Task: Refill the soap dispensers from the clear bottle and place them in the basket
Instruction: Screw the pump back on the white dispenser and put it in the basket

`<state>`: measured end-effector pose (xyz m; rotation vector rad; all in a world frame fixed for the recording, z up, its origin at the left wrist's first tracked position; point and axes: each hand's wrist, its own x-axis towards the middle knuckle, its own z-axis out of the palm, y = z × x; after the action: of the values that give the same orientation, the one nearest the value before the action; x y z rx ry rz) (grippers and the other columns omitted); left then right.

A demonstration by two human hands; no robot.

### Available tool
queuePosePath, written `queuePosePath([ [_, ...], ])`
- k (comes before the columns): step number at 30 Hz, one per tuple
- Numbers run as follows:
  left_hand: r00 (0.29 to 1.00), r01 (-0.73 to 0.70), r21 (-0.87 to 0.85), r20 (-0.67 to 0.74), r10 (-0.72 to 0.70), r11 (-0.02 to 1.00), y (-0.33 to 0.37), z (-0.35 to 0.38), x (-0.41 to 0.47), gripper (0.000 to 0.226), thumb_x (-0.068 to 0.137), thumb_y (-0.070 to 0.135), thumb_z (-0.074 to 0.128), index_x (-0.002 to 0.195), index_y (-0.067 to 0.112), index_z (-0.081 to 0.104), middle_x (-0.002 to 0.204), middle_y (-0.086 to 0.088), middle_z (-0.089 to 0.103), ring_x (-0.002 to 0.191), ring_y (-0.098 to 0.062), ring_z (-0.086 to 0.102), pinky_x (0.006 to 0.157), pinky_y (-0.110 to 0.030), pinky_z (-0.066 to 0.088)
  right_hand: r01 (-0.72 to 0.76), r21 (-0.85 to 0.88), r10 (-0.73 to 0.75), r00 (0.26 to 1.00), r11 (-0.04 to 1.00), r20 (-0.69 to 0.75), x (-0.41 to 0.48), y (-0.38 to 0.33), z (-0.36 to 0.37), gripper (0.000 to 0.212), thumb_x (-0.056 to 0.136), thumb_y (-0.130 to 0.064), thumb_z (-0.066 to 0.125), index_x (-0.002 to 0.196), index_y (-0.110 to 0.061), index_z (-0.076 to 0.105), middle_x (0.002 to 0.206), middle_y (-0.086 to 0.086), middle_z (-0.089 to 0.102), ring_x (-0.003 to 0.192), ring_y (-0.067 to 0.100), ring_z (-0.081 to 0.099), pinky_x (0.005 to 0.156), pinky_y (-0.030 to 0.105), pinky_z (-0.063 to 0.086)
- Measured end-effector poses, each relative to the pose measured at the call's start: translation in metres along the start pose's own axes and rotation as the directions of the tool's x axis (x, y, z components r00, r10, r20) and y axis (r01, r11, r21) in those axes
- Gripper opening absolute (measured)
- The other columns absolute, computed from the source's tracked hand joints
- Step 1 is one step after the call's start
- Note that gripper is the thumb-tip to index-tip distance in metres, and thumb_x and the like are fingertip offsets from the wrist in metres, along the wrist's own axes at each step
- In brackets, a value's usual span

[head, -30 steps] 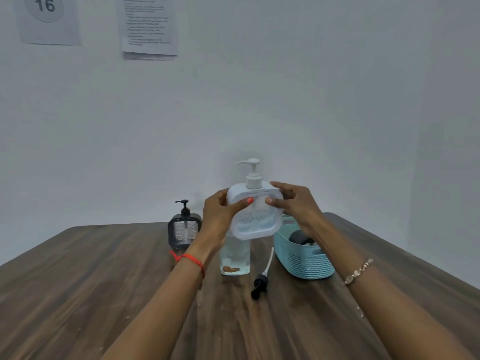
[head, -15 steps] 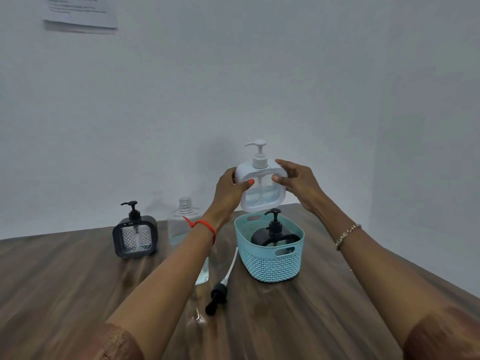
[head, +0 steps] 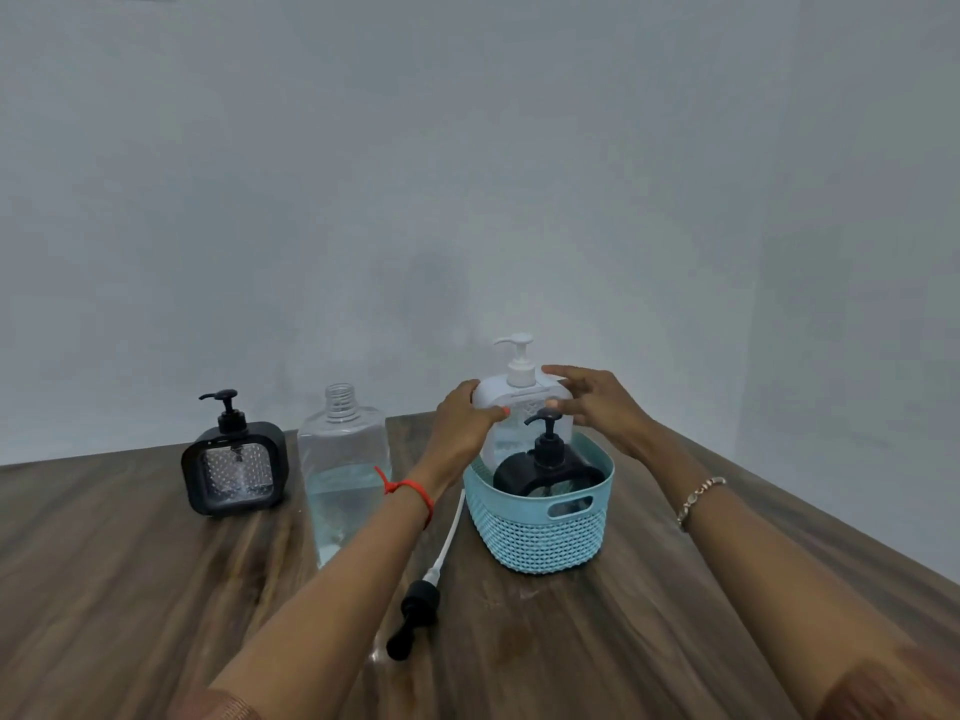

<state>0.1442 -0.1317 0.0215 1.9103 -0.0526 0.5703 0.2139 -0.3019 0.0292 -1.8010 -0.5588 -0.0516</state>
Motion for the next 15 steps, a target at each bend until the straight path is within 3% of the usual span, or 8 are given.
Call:
queuePosePath([
  [4,0.997,-0.003,0.115,0.074,-0.006,0.993,-0.01,0.001,-0.007,0.043,0.083,0.011,0.063,0.124,0.007,0.052,0.12,-0.007,0.057,0.098,-0.017,0.05,0.082,-0.025,0.039,-0.047,-0.178,0.058,0.997,0.983,0.054,-0.004,0.005,-0.001,0.049,0.08,0.007,0.057,0.124,-0.015,0.057,0.114,0.009,0.063,0.094,0.014,0.061,0.082,0.031,0.051],
  [6,0.994,-0.036,0.188,0.109,0.016,0.982,-0.013,0.0,-0.009,0.045,0.078,0.009,0.067,0.121,0.007,0.056,0.119,-0.009,0.06,0.097,-0.017,0.052,0.081,-0.024,0.04,-0.032,-0.272,0.065,0.992,0.962,0.11,-0.007,0.006,-0.001,0.047,0.078,0.006,0.058,0.117,-0.02,0.063,0.112,0.007,0.065,0.096,0.018,0.062,0.083,0.033,0.053],
  [10,0.986,-0.034,0.238,0.166,-0.006,0.971,-0.012,-0.003,-0.009,0.042,0.074,0.008,0.071,0.114,0.007,0.063,0.114,-0.01,0.064,0.096,-0.02,0.056,0.082,-0.028,0.044,-0.041,-0.301,0.075,0.992,0.953,0.103,-0.012,0.005,-0.001,0.043,0.076,0.007,0.056,0.078,-0.035,0.066,0.096,0.006,0.066,0.091,0.02,0.061,0.077,0.032,0.052],
  [12,0.977,-0.051,0.291,0.214,-0.013,0.955,-0.013,-0.005,-0.008,0.035,0.074,0.011,0.07,0.109,0.004,0.066,0.11,-0.013,0.066,0.097,-0.025,0.059,0.083,-0.035,0.045,-0.063,-0.309,0.097,0.991,0.949,0.094,-0.012,0.005,0.0,0.032,0.077,0.003,0.056,0.07,-0.027,0.062,0.091,0.006,0.064,0.087,0.02,0.058,0.073,0.029,0.048],
  [14,0.964,-0.073,0.354,0.264,-0.025,0.932,-0.015,-0.007,-0.006,0.028,0.078,0.013,0.068,0.103,0.001,0.068,0.104,-0.019,0.066,0.092,-0.027,0.058,0.075,-0.034,0.042,-0.081,-0.334,0.121,0.987,0.939,0.102,-0.012,0.007,0.001,0.016,0.079,-0.002,0.056,0.072,-0.014,0.064,0.092,0.006,0.066,0.089,0.02,0.059,0.077,0.03,0.049],
  [15,0.958,-0.08,0.375,0.284,-0.033,0.924,-0.016,-0.007,-0.005,0.027,0.079,0.014,0.067,0.102,0.0,0.068,0.103,-0.02,0.066,0.089,-0.027,0.057,0.073,-0.032,0.039,-0.08,-0.34,0.125,0.986,0.937,0.111,-0.014,0.006,0.002,0.019,0.081,-0.002,0.054,0.07,-0.014,0.065,0.085,0.004,0.066,0.084,0.017,0.058,0.075,0.029,0.048],
])
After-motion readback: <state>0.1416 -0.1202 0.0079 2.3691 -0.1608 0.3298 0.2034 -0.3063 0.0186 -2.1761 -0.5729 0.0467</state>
